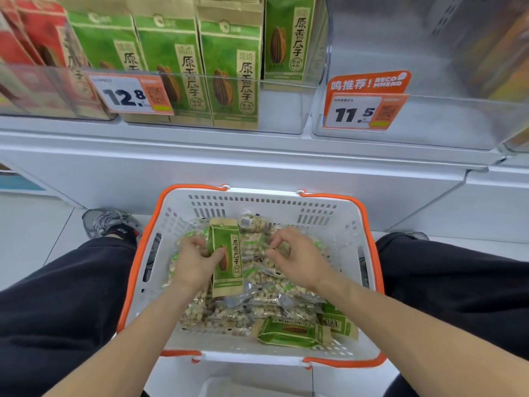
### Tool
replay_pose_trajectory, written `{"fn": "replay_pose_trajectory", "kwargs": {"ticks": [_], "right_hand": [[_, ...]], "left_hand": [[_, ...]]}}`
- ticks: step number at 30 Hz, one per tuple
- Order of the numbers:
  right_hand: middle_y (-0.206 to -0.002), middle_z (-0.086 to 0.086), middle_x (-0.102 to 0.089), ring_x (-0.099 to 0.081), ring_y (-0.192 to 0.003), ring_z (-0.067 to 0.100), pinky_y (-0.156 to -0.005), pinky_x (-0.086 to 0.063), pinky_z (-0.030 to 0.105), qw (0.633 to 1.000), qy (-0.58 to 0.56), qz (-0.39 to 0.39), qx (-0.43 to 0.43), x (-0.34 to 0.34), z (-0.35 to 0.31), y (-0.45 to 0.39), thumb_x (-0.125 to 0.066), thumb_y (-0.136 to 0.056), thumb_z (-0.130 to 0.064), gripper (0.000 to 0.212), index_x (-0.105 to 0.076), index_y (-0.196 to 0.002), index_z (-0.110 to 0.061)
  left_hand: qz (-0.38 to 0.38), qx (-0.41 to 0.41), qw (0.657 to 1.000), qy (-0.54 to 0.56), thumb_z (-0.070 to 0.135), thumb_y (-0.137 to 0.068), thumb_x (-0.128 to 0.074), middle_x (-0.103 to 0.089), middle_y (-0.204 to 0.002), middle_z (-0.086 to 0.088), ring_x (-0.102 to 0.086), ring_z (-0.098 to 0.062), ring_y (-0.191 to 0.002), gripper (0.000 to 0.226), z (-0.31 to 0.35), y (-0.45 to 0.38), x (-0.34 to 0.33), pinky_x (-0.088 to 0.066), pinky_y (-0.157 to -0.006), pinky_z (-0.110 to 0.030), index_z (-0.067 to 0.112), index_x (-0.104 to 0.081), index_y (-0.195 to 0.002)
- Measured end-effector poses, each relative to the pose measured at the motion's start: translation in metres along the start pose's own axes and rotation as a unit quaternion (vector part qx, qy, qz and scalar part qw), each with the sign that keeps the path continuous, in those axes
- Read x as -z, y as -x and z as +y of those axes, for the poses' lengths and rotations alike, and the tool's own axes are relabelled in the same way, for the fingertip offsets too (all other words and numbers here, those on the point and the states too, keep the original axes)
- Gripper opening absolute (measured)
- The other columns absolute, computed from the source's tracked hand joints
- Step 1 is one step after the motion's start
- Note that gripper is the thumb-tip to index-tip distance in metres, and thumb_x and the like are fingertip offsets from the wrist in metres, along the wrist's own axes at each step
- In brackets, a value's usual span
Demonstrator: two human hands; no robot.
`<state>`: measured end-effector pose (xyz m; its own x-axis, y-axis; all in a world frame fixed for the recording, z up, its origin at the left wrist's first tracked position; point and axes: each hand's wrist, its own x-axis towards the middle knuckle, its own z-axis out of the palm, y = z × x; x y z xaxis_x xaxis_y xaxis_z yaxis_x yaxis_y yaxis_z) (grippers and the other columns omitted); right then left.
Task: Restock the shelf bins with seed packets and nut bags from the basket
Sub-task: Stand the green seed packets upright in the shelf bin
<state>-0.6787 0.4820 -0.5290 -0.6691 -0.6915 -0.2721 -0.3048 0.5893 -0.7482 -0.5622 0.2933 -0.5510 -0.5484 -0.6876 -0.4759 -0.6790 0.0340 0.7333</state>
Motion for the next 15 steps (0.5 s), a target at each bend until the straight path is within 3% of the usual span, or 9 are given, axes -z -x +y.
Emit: {"fn": "replay_pose_trajectory", "kwargs": {"ticks": [2,4,6,8,9,10,11,13,15], "right_hand": [[-0.139,-0.008,-0.048,-0.039,-0.134,0.014,-0.119,-0.025,0.042,0.997,0.063,-0.050,-0.007,-0.011,0.007,0.010,-0.070,-0.090,-0.034,0.015,-0.059,-0.082,-0.030],[-0.161,-0.007,-0.024,-0.018,-0.150,0.021,-0.121,-0.002,0.041,0.993,0.075,-0.074,-0.048,-0.018,0.017,0.019,-0.075,-0.086,-0.030,0.014,-0.062,-0.079,-0.029],[-0.164,-0.004,-0.019,-0.012,-0.153,0.023,-0.120,0.004,0.039,0.992,0.062,-0.066,-0.084,-0.022,0.021,0.025,-0.079,-0.082,-0.024,0.016,-0.065,-0.075,-0.027],[-0.152,0.001,-0.045,-0.031,-0.147,0.021,-0.122,-0.014,0.029,0.994,0.011,-0.029,-0.101,-0.019,0.017,0.026,-0.081,-0.080,-0.021,0.012,-0.070,-0.075,-0.021],[-0.136,-0.002,-0.059,-0.045,-0.138,0.015,-0.113,-0.024,0.014,0.995,-0.027,-0.004,-0.099,-0.015,0.014,0.025,-0.081,-0.080,-0.020,0.010,-0.073,-0.077,-0.015],[-0.123,-0.008,-0.064,-0.052,-0.127,0.006,-0.102,-0.030,0.004,0.993,-0.063,0.018,-0.097,-0.011,0.009,0.024,-0.081,-0.081,-0.018,0.010,-0.074,-0.079,-0.011],[-0.118,-0.013,-0.064,-0.054,-0.121,-0.001,-0.102,-0.033,0.004,0.991,-0.094,0.034,-0.091,-0.008,0.003,0.023,-0.081,-0.081,-0.017,0.009,-0.074,-0.079,-0.011],[-0.131,-0.015,-0.061,-0.052,-0.126,0.003,-0.114,-0.038,0.030,0.990,-0.115,0.050,-0.061,-0.004,-0.007,0.021,-0.083,-0.078,-0.021,0.009,-0.075,-0.076,-0.023],[-0.138,-0.016,-0.056,-0.053,-0.128,0.008,-0.114,-0.041,0.042,0.993,-0.113,0.034,-0.030,-0.003,-0.018,0.024,-0.085,-0.076,-0.025,0.012,-0.074,-0.076,-0.031]], "left_hand": [[0.002,0.008,1.000,0.030,0.016,-0.085,-0.075,-0.060,-0.089,0.000,-0.062,-0.017,-0.085,0.039,-0.001,0.001,0.001,-0.045,-0.062,-0.022,0.006,-0.045,-0.108],[-0.005,0.006,1.000,0.026,0.019,-0.083,-0.078,-0.064,-0.097,-0.006,-0.062,-0.023,-0.093,0.036,-0.001,0.002,0.003,-0.046,-0.069,-0.028,0.006,-0.050,-0.103],[-0.017,0.014,1.000,0.022,0.021,-0.083,-0.078,-0.065,-0.097,-0.006,-0.062,-0.017,-0.088,0.034,-0.001,0.003,0.002,-0.045,-0.065,-0.027,0.006,-0.053,-0.100],[-0.025,0.036,0.998,0.032,0.020,-0.084,-0.078,-0.065,-0.093,-0.002,-0.061,-0.012,-0.081,0.034,-0.001,0.006,0.001,-0.046,-0.062,-0.025,0.006,-0.053,-0.103],[-0.030,0.053,0.997,0.045,0.021,-0.082,-0.079,-0.066,-0.093,-0.003,-0.064,-0.015,-0.082,0.036,-0.001,0.006,0.000,-0.051,-0.066,-0.029,0.007,-0.054,-0.105],[-0.041,0.075,0.994,0.061,0.022,-0.080,-0.080,-0.069,-0.097,-0.006,-0.067,-0.020,-0.086,0.039,-0.002,0.007,0.000,-0.056,-0.074,-0.037,0.008,-0.055,-0.106],[-0.062,0.096,0.989,0.090,0.022,-0.080,-0.080,-0.071,-0.100,-0.010,-0.070,-0.026,-0.089,0.038,-0.001,0.006,0.000,-0.058,-0.080,-0.044,0.009,-0.058,-0.108],[-0.118,0.126,0.969,0.176,0.014,-0.089,-0.071,-0.075,-0.099,-0.016,-0.073,-0.031,-0.087,0.024,0.011,0.011,0.002,-0.060,-0.076,-0.047,0.004,-0.065,-0.110],[-0.166,0.118,0.946,0.252,0.008,-0.097,-0.057,-0.075,-0.098,-0.017,-0.074,-0.029,-0.083,0.018,0.029,0.017,0.006,-0.061,-0.068,-0.042,0.001,-0.067,-0.110]]}}
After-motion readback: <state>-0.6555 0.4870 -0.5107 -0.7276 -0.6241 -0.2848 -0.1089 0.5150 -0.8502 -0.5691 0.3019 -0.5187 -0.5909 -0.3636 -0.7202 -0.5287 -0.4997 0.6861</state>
